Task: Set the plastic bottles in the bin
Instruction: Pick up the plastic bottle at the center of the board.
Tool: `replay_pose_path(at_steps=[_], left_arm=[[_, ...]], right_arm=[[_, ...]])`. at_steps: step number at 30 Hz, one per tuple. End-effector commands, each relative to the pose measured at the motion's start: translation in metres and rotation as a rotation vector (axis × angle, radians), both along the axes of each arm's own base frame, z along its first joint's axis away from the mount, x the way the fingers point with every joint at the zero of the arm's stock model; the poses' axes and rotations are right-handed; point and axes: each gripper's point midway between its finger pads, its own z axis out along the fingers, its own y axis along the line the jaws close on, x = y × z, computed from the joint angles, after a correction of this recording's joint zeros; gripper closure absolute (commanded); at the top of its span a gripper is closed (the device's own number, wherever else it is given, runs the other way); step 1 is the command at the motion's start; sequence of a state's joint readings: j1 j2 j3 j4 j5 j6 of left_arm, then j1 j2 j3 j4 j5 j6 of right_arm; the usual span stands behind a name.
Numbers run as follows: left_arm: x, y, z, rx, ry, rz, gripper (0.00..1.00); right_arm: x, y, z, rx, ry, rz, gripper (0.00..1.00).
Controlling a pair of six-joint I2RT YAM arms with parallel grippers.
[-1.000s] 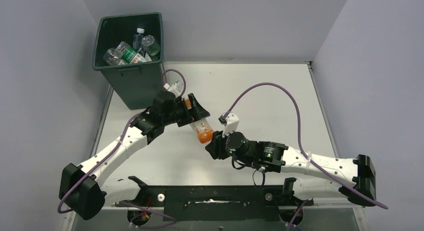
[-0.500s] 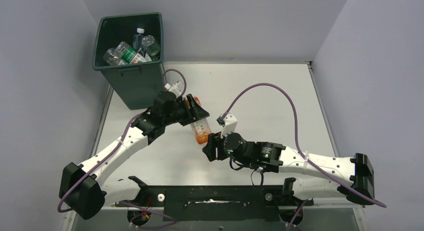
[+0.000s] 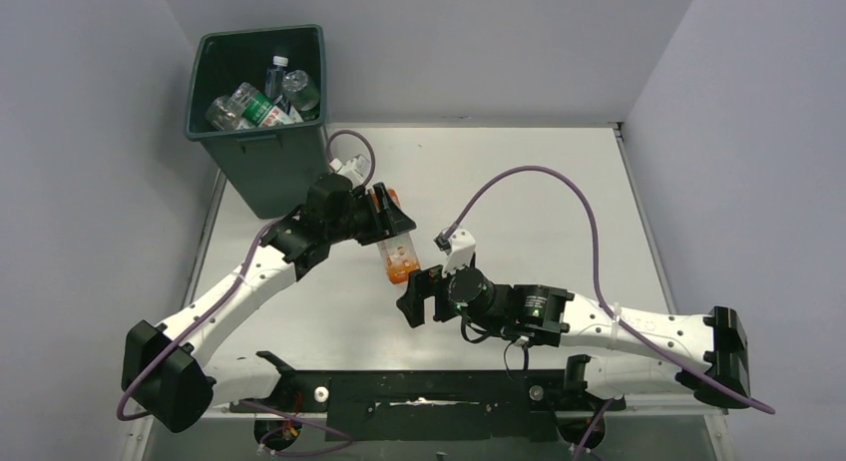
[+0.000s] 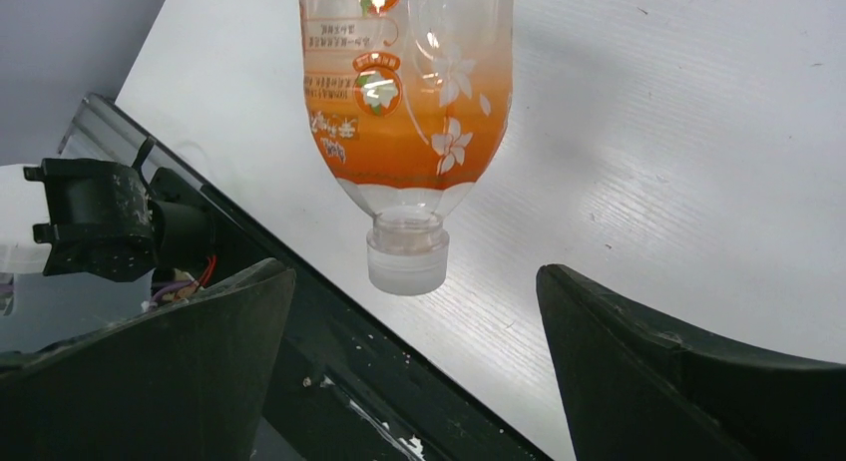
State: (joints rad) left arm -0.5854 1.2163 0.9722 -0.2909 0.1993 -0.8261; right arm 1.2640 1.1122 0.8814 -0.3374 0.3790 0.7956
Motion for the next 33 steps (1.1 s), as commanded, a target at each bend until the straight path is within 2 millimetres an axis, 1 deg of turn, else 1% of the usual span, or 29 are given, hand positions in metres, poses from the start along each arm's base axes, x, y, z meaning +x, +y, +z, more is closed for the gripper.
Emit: replay_pose_path(at_steps=[1,5,8,15,24,31,33], left_arm=[[0.016,0.000,0.036,-0.013,-0.098,0.001,0.58],[0.022,0.004,0.043,-0.008,-0.110,0.005,0.58],[0.030,0.011,0.052,-0.012,-0.124,0.014,0.58],[0.048,0.033,0.073,-0.014,-0.159,0.047,0.58],[0.066,0.056,0.105,-0.009,-0.216,0.088,0.58],[0.087,0.085,0.136,-0.013,-0.276,0.137,0.58],[0.098,0.102,0.149,-0.023,-0.301,0.167,0.58]], right_arm=[[0.001,-0.001,0.034,0.096,-0.037,-0.034,0.02],[-0.001,-0.005,0.034,0.099,-0.035,-0.039,0.02],[-0.003,-0.007,0.034,0.101,-0.033,-0.043,0.02],[-0.007,-0.011,0.031,0.103,-0.028,-0.050,0.02],[-0.010,-0.011,0.024,0.099,-0.015,-0.054,0.02],[-0.013,-0.011,0.018,0.092,-0.002,-0.054,0.02],[-0.014,-0.011,0.017,0.089,0.004,-0.054,0.02]])
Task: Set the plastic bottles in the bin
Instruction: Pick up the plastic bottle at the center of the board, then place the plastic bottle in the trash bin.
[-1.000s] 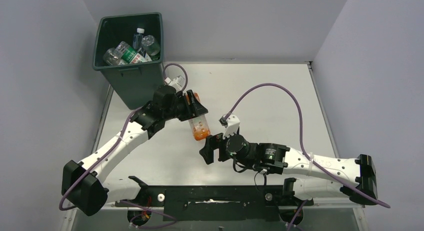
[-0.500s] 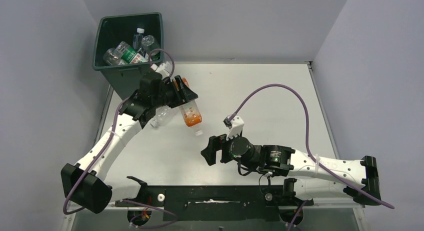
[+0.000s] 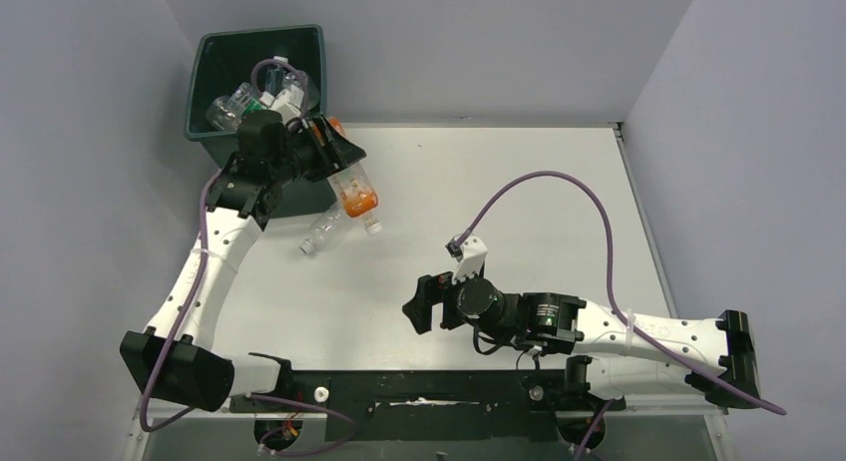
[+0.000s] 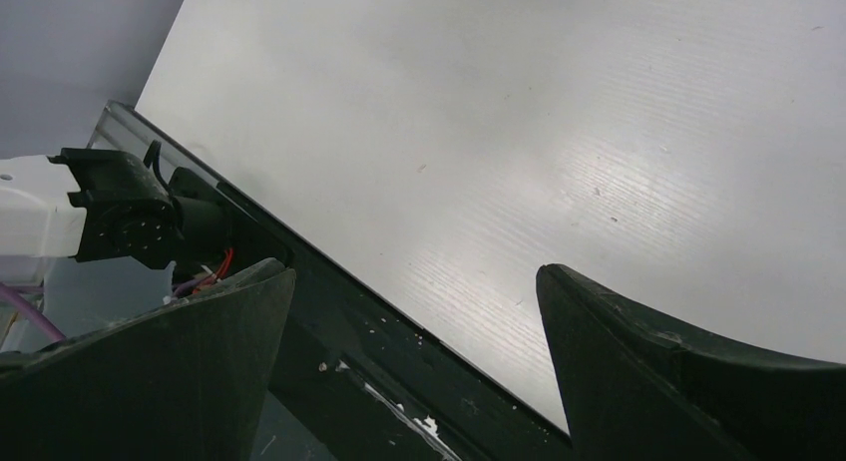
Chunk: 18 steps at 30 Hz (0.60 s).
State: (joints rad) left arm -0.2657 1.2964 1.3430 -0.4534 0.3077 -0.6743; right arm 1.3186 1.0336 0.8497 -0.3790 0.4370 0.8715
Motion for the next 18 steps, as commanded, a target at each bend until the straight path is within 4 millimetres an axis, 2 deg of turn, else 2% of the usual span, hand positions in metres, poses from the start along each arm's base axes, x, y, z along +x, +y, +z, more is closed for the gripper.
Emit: replay_pose_path(at_steps=[1,6,14,18], left_arm=[[0.020,0.027,0.052,-0.027,-0.133,0.021,0.58],[0.045,0.072,0.101,-0.092,-0.233,0.083,0.58],[0.080,0.160,0.179,-0.284,-0.418,0.193,0.58],[0.097,0.187,0.209,-0.369,-0.525,0.198,0.58]], right_arm=[[-0.001,0.000,0.011,0.046,-0.010,-0.022,0.02],[-0.005,0.000,0.007,0.043,0.007,-0.014,0.02],[-0.012,0.002,0.002,0.015,0.042,-0.003,0.02],[-0.013,0.004,-0.003,0.011,0.061,-0.009,0.02]])
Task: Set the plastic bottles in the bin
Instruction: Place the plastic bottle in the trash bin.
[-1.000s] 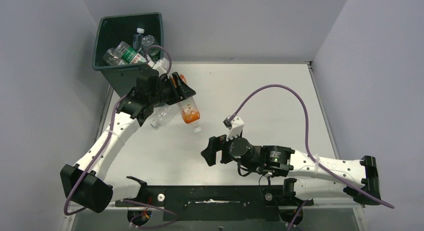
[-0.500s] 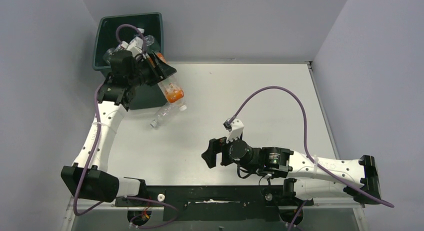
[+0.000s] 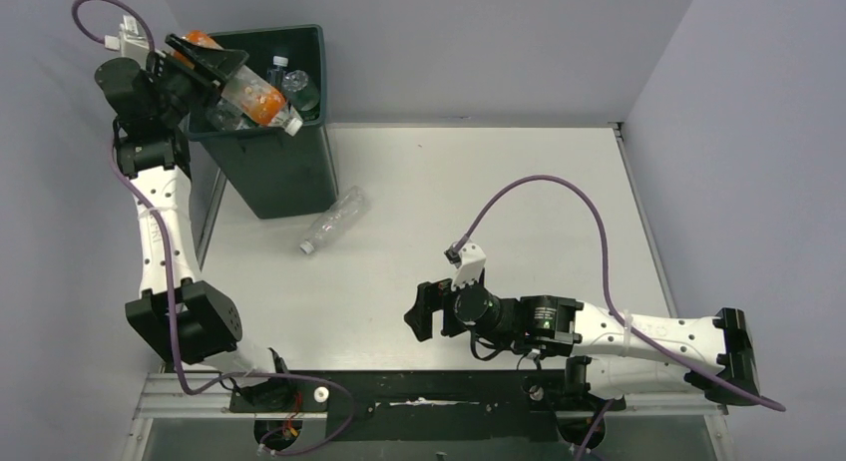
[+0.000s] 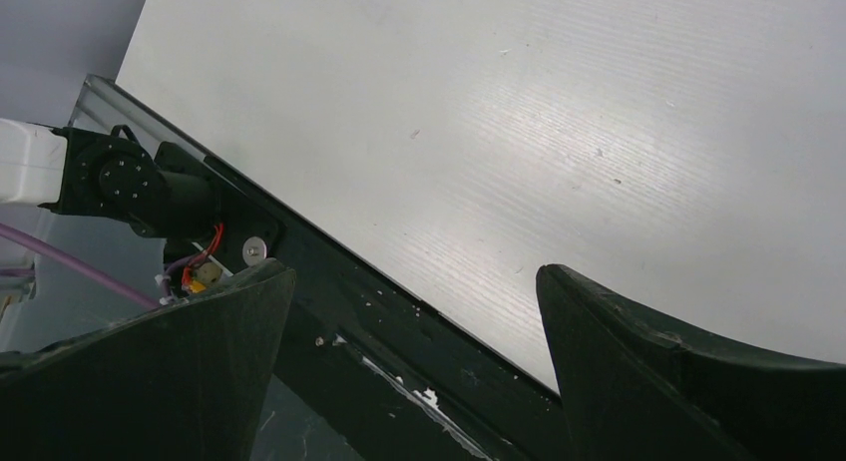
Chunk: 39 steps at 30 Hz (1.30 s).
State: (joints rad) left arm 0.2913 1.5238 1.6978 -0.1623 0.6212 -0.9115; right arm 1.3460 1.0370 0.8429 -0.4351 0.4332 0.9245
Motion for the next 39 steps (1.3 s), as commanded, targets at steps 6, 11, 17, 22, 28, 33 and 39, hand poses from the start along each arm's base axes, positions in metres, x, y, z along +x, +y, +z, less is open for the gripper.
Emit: replay_pose_path(at_steps=[6,11,17,22,28,33,39], left_arm=[[0.039,0.035,0.094,-0.027,-0.389,0.009,0.57],[0.072,0.052,0.093,-0.012,-0.468,0.048,0.57],[0.105,0.061,0.079,0.043,-0.531,0.108,0.57],[0.133,0.063,0.064,0.091,-0.516,0.172,0.56],[0.158,0.072,0.046,0.149,-0.436,0.262,0.53],[0.165,0.082,0.036,0.165,-0.399,0.300,0.51],[0.174,0.082,0.024,0.197,-0.332,0.288,0.39]], right_arm=[[-0.004,0.017,-0.001,0.028,0.039,-0.012,0.02],[-0.006,0.025,-0.010,0.006,0.063,0.002,0.02],[-0.003,0.030,-0.017,-0.013,0.078,0.007,0.02],[0.000,0.031,-0.021,-0.020,0.090,0.005,0.02],[0.003,0.028,-0.021,-0.017,0.094,-0.004,0.02],[0.003,0.026,-0.023,-0.017,0.097,-0.005,0.02],[0.003,0.027,-0.025,-0.013,0.100,0.000,0.02]])
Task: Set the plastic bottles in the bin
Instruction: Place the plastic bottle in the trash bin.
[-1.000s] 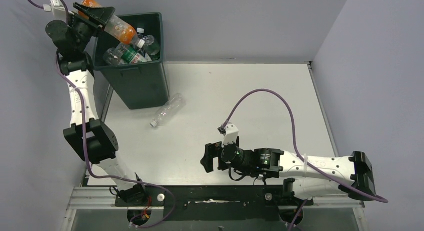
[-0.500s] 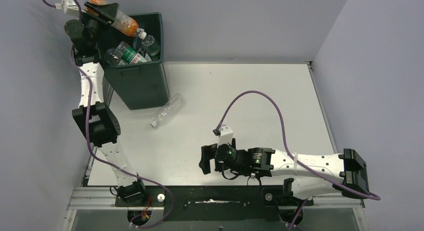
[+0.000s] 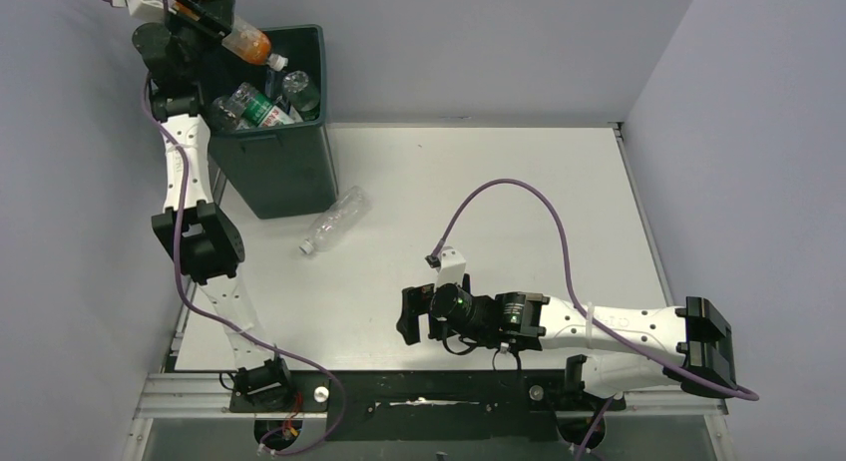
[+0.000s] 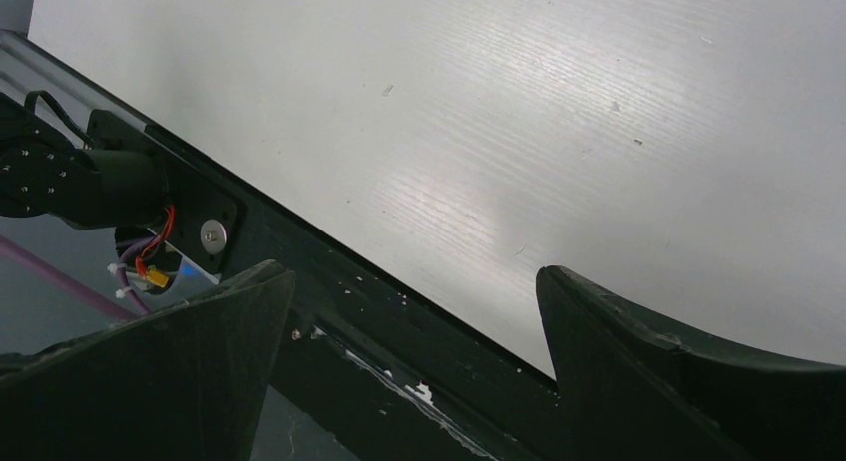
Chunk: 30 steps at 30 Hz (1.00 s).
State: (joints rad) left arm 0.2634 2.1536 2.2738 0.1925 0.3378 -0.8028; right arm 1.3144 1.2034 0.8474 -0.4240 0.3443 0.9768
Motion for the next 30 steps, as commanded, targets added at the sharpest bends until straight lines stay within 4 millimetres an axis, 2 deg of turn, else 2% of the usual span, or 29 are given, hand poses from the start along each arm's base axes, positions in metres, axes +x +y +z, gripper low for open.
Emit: replay_pose_path(at_steps=[1,2,8,12,21,26,30], left_arm=[[0.000,0.003,0.008,0.055,0.018,0.020,0.34],[0.001,0.000,0.002,0.060,0.039,0.008,0.29],[0.007,-0.007,-0.047,0.028,0.215,-0.096,0.20],[-0.004,0.006,-0.059,0.026,0.296,-0.076,0.18],[-0.054,0.033,-0.036,0.026,0.324,-0.015,0.17],[-0.088,0.020,-0.004,0.058,0.285,-0.049,0.17],[-0.112,0.006,0.012,0.078,0.264,-0.073,0.17]], right_arm=[[0.006,0.013,0.023,0.090,-0.022,-0.007,0.02],[0.006,0.014,0.024,0.092,-0.022,-0.007,0.02],[0.005,0.017,0.022,0.095,-0.016,0.002,0.02],[0.006,0.017,0.022,0.098,-0.016,0.001,0.02],[0.005,0.023,0.025,0.112,-0.023,0.013,0.02],[0.004,0.027,0.027,0.114,-0.027,0.027,0.02],[0.003,0.030,0.030,0.121,-0.034,0.038,0.02]])
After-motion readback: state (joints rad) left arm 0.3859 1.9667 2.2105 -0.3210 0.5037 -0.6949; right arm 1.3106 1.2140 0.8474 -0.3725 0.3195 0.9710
